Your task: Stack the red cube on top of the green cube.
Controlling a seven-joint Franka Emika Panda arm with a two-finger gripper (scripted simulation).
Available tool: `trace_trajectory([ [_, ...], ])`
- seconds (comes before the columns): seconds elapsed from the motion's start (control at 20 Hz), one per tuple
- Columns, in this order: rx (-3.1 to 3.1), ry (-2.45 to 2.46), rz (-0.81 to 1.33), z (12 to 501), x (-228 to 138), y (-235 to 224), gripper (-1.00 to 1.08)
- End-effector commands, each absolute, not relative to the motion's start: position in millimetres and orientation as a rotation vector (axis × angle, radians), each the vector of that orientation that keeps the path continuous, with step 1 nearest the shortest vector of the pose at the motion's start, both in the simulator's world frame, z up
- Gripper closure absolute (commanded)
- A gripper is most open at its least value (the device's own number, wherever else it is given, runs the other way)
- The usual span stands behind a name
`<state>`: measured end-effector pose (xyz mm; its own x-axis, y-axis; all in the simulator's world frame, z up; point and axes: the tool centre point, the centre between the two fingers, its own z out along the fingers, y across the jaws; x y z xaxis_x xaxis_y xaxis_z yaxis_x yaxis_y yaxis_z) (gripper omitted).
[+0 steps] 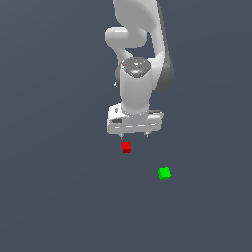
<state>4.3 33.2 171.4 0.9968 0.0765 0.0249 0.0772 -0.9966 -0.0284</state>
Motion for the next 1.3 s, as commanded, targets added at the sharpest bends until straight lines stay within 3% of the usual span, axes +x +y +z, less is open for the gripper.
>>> trace_trajectory([
  [0.0,-3.110,-0.120,-0.037,171.4,4.3,33.2,-0.92],
  [1.25,-3.141,-0.066,0.000,70.2,-22.7,2.3,-0.92],
])
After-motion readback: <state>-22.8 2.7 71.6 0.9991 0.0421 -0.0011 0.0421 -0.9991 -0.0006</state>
